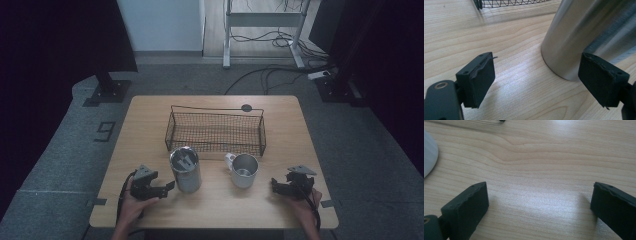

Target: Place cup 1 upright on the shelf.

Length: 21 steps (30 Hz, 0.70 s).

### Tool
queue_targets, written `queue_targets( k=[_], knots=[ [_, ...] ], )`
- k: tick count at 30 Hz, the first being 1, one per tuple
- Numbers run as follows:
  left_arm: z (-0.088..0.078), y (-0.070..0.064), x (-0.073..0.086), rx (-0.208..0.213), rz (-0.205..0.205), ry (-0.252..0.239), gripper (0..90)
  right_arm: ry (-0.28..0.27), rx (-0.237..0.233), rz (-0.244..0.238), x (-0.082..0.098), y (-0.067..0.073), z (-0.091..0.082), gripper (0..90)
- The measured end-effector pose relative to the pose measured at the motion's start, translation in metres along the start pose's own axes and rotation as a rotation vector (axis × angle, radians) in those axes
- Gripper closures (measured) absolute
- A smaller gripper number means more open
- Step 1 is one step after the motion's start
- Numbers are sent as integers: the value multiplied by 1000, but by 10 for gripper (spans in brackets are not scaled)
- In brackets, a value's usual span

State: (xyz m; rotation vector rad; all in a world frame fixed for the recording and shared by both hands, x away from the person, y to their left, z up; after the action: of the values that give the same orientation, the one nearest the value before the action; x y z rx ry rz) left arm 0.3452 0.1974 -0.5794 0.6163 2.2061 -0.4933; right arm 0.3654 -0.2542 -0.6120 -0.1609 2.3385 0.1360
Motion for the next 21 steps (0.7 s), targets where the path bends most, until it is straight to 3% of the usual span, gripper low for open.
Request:
queue_targets(
  k=[13,21],
  knots=[
    [-11,-1,-7,16,25,-55,145,-15,5,7,-1,-3,-2,71],
    [-20,-10,-17,34,39,-90,135,-16,5,7,-1,-3,-2,72]
  ],
)
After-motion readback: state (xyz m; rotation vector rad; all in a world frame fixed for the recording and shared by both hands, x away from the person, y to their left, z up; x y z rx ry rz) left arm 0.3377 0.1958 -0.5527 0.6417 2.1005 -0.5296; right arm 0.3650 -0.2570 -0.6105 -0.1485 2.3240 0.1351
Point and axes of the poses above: each handheld gripper's, and its own axes: z roughly forward along the jaws, x roughly out of its underside, y roughly to its left, the point moved 8 cm from there along z, roughly forward along the jaws, and after that the axes turned 3 degrees about z, right-handed, at the moved point
